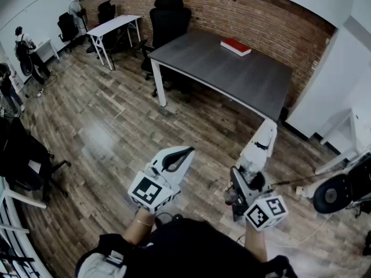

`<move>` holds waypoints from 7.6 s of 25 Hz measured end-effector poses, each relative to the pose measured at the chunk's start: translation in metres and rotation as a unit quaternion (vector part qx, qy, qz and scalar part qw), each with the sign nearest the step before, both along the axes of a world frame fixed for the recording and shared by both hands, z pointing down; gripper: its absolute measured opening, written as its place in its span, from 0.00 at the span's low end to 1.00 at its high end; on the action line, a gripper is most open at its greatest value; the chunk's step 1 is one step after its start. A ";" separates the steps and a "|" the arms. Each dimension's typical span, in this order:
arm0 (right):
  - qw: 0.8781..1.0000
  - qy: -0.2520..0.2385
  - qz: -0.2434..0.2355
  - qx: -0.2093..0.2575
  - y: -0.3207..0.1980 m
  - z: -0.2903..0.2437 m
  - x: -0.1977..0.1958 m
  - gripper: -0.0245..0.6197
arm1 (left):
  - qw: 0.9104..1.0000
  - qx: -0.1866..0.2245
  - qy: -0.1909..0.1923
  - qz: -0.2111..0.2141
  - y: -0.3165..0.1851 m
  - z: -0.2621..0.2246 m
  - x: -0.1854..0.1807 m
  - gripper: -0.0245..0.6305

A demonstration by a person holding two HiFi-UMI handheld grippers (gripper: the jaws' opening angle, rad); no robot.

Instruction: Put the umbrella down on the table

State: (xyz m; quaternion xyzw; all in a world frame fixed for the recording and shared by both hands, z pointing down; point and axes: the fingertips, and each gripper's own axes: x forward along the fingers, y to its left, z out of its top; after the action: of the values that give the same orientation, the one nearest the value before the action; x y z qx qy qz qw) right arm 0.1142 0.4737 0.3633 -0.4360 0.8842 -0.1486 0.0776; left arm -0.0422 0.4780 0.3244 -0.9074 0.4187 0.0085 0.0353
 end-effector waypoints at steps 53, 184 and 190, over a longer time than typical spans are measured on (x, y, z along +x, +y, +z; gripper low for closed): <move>0.999 -0.020 -0.007 -0.033 0.006 0.032 0.101 0.49 | 0.997 -0.017 -0.047 -0.058 0.008 0.018 0.074 0.04; 0.993 -0.038 0.020 -0.114 -0.725 0.051 0.023 0.49 | 0.993 -0.056 -0.047 -0.095 -0.715 0.062 -0.063 0.04; 0.990 -0.048 0.032 -0.129 -0.751 0.064 0.052 0.49 | 0.993 -0.053 -0.056 -0.085 -0.747 0.062 -0.033 0.04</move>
State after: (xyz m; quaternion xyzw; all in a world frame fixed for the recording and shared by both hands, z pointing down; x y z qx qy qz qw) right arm 0.1658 -0.2774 0.4273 -0.4631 0.8383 -0.2795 0.0679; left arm -0.0751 -0.2688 0.3867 -0.8682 0.4915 -0.0673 0.0108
